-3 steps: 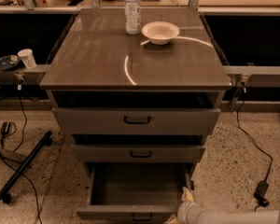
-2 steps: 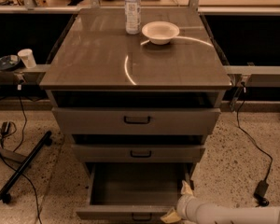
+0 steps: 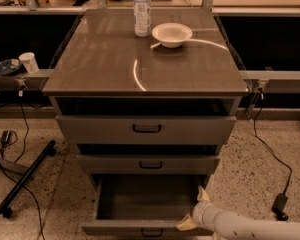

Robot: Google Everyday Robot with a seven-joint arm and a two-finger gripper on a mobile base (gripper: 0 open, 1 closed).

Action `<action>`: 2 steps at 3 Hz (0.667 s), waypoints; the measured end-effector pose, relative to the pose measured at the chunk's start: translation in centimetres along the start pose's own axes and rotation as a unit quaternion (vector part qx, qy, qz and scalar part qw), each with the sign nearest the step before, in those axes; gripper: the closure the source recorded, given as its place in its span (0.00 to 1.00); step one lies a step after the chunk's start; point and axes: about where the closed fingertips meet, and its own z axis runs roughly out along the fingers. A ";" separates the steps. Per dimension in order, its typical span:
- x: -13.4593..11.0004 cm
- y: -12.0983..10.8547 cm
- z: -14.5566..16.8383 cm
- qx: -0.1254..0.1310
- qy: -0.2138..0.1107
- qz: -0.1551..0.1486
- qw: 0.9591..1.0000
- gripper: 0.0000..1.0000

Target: Open bottom drawer

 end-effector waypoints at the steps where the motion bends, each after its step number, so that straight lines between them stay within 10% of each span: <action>1: 0.0 -1.8 -1.3 0.006 -0.018 0.022 1.000 0.00; 2: -0.2 -4.4 -4.4 0.020 -0.043 0.054 0.997 0.00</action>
Offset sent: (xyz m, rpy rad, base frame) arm 0.0191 -0.0810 0.0825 0.1675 -0.0842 -0.1460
